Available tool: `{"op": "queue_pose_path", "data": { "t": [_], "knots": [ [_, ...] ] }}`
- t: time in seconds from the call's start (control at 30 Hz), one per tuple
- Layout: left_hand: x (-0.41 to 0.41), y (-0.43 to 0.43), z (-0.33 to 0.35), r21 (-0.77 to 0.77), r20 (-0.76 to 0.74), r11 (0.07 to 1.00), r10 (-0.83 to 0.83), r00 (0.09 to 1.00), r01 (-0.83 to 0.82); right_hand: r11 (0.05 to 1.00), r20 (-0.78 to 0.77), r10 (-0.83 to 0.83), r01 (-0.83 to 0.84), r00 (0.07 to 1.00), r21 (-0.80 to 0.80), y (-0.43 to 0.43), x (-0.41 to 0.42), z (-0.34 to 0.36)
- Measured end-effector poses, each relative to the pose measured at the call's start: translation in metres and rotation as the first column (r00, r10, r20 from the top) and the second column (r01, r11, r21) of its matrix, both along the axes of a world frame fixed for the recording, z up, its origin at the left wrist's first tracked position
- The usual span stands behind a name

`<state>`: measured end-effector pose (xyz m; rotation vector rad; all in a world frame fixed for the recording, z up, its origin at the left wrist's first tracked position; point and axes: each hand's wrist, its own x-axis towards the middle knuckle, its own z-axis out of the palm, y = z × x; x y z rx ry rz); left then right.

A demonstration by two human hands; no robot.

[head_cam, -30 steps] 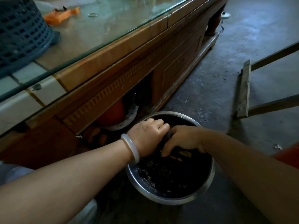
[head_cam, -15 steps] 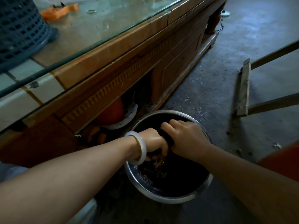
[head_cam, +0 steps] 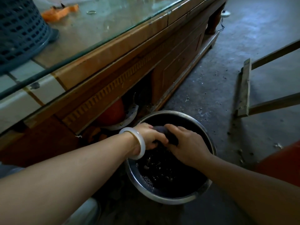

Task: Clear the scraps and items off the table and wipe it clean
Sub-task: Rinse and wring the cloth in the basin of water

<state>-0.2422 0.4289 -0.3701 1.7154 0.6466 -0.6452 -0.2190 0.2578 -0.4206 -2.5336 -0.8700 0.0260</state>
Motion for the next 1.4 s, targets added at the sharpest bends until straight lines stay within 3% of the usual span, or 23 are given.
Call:
{"op": "queue_pose_path", "data": {
  "t": [0.07, 0.13, 0.17, 0.23, 0.27, 0.4, 0.53, 0.57, 0.63, 0.7, 0.77, 0.9, 1.0, 1.2, 1.3, 1.4],
  "knots": [
    [0.004, 0.003, 0.0, 0.218, 0.234, 0.976, -0.058, 0.971, 0.005, 0.947, -0.439, -0.122, 0.238, 0.89, 0.218, 0.007, 0.004, 0.01],
    [-0.003, 0.001, 0.002, 0.551, 0.373, 0.825, -0.377, 0.848, 0.125, 0.79, -0.78, -0.059, 0.507, 0.623, 0.346, 0.014, 0.01, 0.022],
    [-0.009, 0.0, 0.001, 0.723, 0.392, 0.68, -0.553, 0.735, 0.126, 0.745, -0.876, 0.008, 0.581, 0.483, 0.327, 0.015, 0.012, 0.029],
    [-0.016, 0.006, -0.004, 0.926, 0.343, 0.377, -0.803, 0.488, -0.03, 0.772, -0.962, 0.12, 0.587, 0.245, 0.245, 0.01, 0.015, 0.043],
    [-0.016, 0.011, -0.007, 0.938, 0.345, 0.329, -0.856, 0.384, -0.109, 0.8, -0.977, 0.165, 0.56, 0.138, 0.214, 0.007, 0.017, 0.048],
    [-0.013, 0.022, -0.008, 0.887, 0.441, 0.435, -0.897, 0.009, -0.152, 0.894, -0.923, 0.325, 0.386, -0.206, 0.229, -0.001, 0.019, 0.061],
    [-0.01, 0.015, 0.001, 0.877, 0.437, 0.458, -0.886, -0.152, -0.146, 0.941, -0.857, 0.337, 0.157, -0.39, 0.299, 0.0, 0.017, 0.07],
    [-0.01, 0.014, 0.002, 0.88, 0.432, 0.454, -0.887, -0.161, -0.14, 0.952, -0.872, 0.306, 0.118, -0.382, 0.283, 0.0, 0.017, 0.074],
    [-0.012, 0.012, 0.003, 0.894, 0.42, 0.432, -0.9, -0.118, -0.12, 0.977, -0.938, 0.213, 0.076, -0.274, 0.2, 0.001, 0.015, 0.083],
    [-0.014, 0.011, 0.002, 0.917, 0.387, 0.384, -0.922, 0.011, -0.106, 0.991, -0.989, 0.121, 0.063, -0.08, 0.116, 0.004, 0.011, 0.091],
    [-0.014, 0.008, 0.005, 0.948, 0.319, 0.314, -0.937, 0.143, -0.053, 0.997, -0.984, 0.044, 0.054, 0.174, 0.054, 0.009, 0.006, 0.094],
    [-0.015, 0.001, 0.017, 0.956, 0.064, 0.173, -0.911, 0.407, 0.237, 1.0, -0.803, -0.031, 0.015, 0.596, -0.027, 0.017, -0.003, 0.086],
    [-0.015, -0.003, 0.022, 0.911, 0.028, 0.231, -0.862, 0.506, 0.343, 0.992, -0.538, 0.011, -0.079, 0.843, -0.103, 0.02, -0.006, 0.076],
    [-0.014, -0.001, 0.008, 0.665, 0.12, 0.593, -0.686, 0.718, 0.454, 0.971, -0.164, 0.135, -0.164, 0.977, -0.176, 0.017, -0.007, 0.052],
    [-0.014, -0.002, 0.002, 0.475, 0.164, 0.781, -0.531, 0.831, 0.405, 0.965, 0.057, 0.217, -0.205, 0.975, -0.167, 0.015, -0.001, 0.042],
    [-0.016, -0.005, 0.007, 0.303, 0.157, 0.887, -0.406, 0.9, 0.348, 0.96, 0.261, 0.271, -0.24, 0.927, -0.145, 0.013, 0.007, 0.035]
  ]
}}
